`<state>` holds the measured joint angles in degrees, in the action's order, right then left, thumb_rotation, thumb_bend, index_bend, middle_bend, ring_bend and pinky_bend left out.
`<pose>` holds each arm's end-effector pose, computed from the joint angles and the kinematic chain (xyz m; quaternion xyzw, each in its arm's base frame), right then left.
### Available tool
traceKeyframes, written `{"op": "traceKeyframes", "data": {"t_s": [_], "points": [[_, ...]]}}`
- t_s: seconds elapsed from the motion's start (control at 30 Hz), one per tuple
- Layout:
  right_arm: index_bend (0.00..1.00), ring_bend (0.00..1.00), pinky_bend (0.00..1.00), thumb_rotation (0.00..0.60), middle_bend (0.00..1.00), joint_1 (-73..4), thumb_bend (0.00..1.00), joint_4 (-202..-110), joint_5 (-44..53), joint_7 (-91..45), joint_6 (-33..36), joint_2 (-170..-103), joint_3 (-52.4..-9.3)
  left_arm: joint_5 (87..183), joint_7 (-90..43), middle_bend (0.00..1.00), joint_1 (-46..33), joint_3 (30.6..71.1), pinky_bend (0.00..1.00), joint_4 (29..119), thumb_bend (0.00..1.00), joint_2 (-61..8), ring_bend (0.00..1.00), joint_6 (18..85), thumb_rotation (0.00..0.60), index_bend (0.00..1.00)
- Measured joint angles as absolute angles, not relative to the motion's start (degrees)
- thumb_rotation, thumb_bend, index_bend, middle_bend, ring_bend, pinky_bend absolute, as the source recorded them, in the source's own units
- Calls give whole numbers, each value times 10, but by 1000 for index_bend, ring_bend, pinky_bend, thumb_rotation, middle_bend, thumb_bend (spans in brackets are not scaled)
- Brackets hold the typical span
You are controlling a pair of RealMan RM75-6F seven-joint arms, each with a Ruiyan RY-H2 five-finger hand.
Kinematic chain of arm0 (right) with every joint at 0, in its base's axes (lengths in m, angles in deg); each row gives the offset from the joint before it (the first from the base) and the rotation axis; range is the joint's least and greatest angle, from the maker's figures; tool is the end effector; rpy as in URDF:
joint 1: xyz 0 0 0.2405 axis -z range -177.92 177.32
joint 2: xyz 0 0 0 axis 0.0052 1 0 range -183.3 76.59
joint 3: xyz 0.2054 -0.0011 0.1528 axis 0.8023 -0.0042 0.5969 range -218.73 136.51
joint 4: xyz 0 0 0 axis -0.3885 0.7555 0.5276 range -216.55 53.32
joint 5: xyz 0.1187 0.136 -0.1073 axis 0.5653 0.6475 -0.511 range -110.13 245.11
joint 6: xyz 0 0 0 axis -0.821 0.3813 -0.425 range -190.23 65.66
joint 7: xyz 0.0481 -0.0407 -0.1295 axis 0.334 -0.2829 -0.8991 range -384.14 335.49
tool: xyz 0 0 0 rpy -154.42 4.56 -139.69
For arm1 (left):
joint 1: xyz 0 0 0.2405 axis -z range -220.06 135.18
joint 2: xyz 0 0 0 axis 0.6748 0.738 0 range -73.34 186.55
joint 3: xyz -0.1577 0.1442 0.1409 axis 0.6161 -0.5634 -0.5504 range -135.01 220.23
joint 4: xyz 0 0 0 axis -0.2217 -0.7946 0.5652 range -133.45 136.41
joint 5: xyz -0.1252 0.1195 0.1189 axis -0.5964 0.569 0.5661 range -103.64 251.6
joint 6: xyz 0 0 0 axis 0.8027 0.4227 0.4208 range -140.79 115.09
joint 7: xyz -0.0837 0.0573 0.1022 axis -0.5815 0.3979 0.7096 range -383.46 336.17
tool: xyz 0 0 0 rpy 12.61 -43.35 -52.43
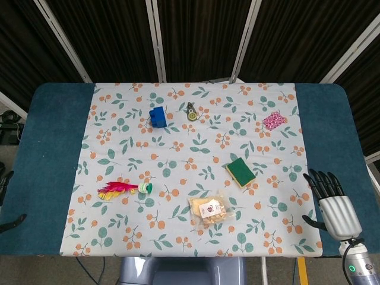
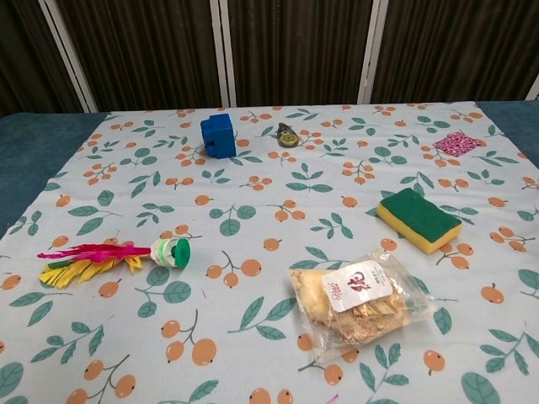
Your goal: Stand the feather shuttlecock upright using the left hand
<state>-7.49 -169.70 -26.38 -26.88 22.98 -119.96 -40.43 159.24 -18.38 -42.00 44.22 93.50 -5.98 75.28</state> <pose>-0.2996 -0.1848 0.1390 0.6612 -0.3304 0.3910 0.5485 -0.3270 0.1519 0.1732 -0.5921 -0.3660 -0.3351 0.6349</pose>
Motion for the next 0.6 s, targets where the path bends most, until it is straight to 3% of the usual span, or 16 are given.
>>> {"op": "traceKeyframes", "data": {"t_s": [0.37, 0.6], "points": [[33, 0, 0, 600, 0, -75, 15, -1702, -264, -258, 228, -1197, -405, 1561, -127, 0, -378, 472, 0, 930, 116, -83, 0, 710, 600, 270], [34, 0, 0, 600, 0, -77, 16, -1703, -265, -252, 225, -1197, -406, 1525, -99, 0, -340, 489, 0, 916, 152, -122, 0, 653, 600, 361]]}}
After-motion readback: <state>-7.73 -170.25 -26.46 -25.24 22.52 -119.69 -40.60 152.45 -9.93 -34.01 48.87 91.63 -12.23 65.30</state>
